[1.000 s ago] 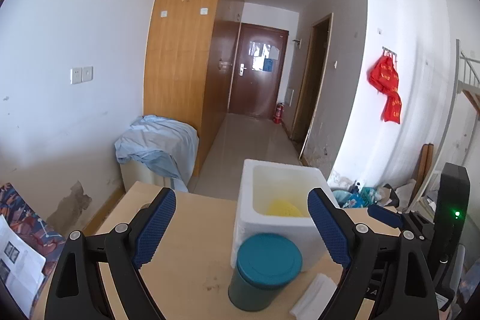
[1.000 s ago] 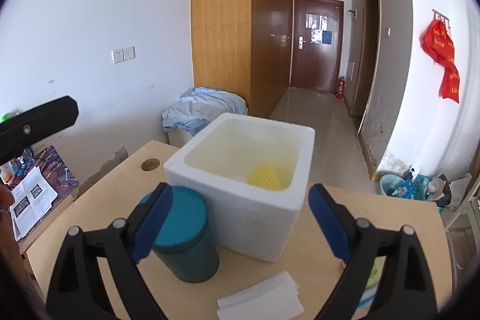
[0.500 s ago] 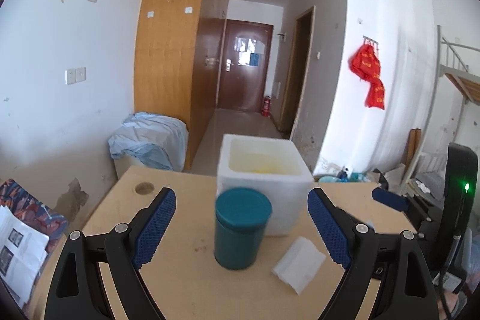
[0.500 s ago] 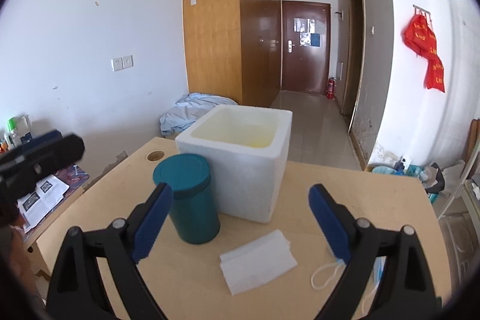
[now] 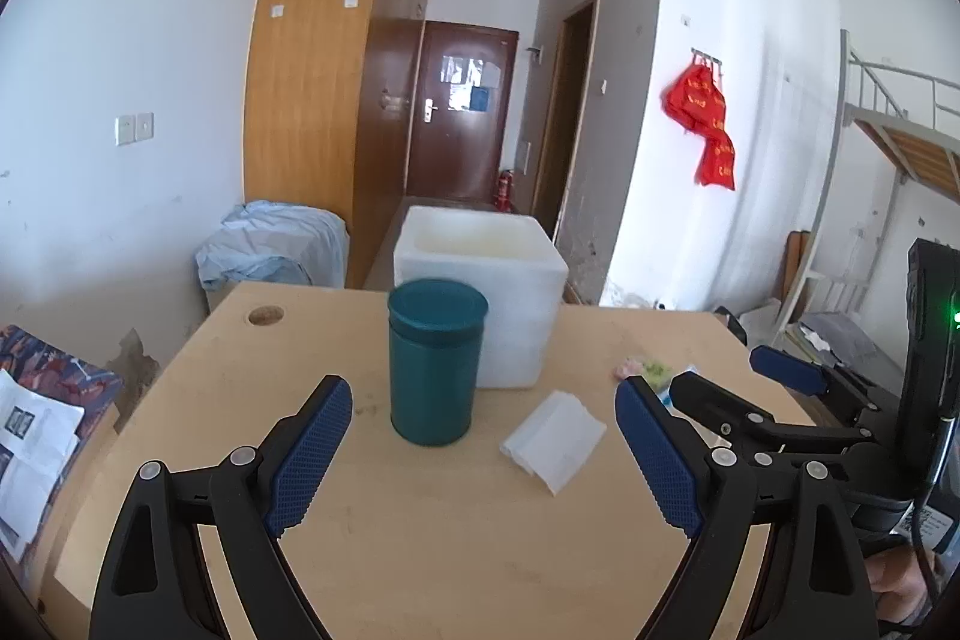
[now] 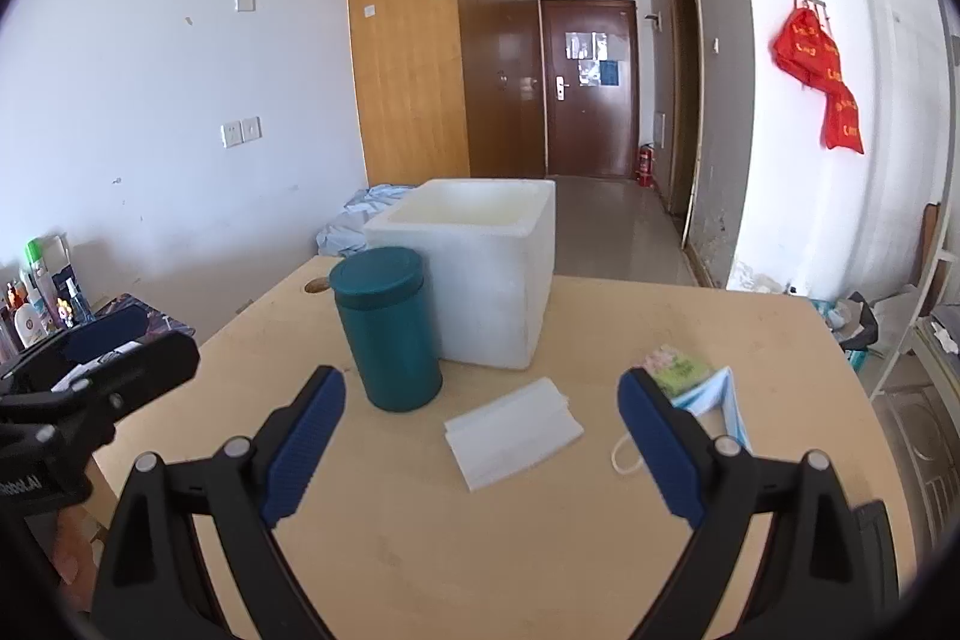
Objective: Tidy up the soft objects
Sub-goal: 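Move both open tools toward the white cloth and blue face mask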
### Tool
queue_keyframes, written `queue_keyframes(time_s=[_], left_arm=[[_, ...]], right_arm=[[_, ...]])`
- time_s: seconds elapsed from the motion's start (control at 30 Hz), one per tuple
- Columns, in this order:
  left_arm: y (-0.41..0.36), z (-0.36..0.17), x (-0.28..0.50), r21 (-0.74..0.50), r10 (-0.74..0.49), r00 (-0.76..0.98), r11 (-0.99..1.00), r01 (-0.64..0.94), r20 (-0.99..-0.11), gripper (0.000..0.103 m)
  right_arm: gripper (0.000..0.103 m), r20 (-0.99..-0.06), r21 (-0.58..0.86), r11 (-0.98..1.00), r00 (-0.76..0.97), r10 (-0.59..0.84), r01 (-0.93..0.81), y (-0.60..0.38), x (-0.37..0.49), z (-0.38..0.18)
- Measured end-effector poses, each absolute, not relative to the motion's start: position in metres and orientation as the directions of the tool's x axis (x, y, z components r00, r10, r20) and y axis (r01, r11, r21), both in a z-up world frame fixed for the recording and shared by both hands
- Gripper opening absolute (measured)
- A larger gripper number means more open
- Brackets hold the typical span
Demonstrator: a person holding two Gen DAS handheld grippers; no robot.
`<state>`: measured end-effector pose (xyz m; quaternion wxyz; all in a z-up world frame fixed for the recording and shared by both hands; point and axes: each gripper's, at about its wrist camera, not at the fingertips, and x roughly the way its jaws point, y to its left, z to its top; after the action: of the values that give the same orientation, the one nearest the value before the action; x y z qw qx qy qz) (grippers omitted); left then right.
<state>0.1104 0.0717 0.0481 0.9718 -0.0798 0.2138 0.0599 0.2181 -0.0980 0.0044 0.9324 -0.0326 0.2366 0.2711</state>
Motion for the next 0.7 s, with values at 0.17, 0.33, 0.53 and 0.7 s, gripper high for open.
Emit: queue_keyframes(time_s=[0.17, 0.33, 0.53, 0.7], left_arm=[[0.063, 0.036, 0.100, -0.128, 0.070, 0.896, 0.982, -0.139, -0.438, 0.090], [0.050, 0.024, 0.092, -0.125, 0.044, 0.894, 0.986, -0.112, -0.447, 0.090], [0.033, 0.008, 0.087, -0.104, 0.019, 0.888, 0.992, -0.075, -0.460, 0.090], [0.023, -0.002, 0.088, -0.100, -0.010, 0.883, 0.994, -0.041, -0.469, 0.090]], right_arm=[[0.095, -0.457, 0.066, 0.864, 0.755, 0.471, -0.499, -0.110, 0.201, -0.001], [0.095, -0.459, 0.076, 0.877, 0.764, 0.454, -0.475, -0.123, 0.188, -0.010], [0.095, -0.460, 0.087, 0.886, 0.771, 0.441, -0.455, -0.136, 0.176, -0.016], [0.095, -0.462, 0.090, 0.902, 0.785, 0.413, -0.422, -0.151, 0.171, -0.023]])
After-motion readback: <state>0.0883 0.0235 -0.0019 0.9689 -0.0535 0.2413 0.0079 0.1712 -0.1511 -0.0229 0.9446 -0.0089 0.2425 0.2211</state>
